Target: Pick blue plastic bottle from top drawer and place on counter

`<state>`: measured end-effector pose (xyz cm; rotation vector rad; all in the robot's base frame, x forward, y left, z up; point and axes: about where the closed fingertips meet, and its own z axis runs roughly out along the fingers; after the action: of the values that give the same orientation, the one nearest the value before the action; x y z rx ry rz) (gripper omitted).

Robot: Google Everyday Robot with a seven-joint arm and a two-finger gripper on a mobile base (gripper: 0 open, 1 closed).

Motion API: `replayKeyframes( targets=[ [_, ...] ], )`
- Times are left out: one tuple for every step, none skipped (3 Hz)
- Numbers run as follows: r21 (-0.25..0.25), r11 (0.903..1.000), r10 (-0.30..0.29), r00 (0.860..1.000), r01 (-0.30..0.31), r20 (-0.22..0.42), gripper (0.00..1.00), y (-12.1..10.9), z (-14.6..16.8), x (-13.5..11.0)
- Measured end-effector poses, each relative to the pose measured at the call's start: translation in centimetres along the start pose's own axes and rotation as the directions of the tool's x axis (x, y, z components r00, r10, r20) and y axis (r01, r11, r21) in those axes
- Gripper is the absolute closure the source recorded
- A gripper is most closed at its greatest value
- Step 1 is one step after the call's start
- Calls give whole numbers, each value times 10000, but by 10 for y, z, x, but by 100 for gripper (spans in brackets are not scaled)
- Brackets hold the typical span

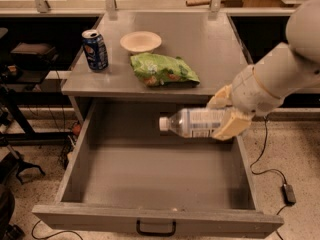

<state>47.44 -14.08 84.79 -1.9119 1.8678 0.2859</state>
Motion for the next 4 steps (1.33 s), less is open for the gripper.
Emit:
replayKeyframes(
  targets=[
    [780, 9959, 459, 9989, -464, 79, 100, -32, -30, -21],
    [1594, 9758, 1477, 9888, -1494, 229, 100, -70, -48, -30],
    [2282, 9238, 3037, 9513, -3074, 517, 100, -106, -64, -24],
    [2784, 8360, 4700, 8789, -4729, 818, 100, -131, -79, -7]
  ],
)
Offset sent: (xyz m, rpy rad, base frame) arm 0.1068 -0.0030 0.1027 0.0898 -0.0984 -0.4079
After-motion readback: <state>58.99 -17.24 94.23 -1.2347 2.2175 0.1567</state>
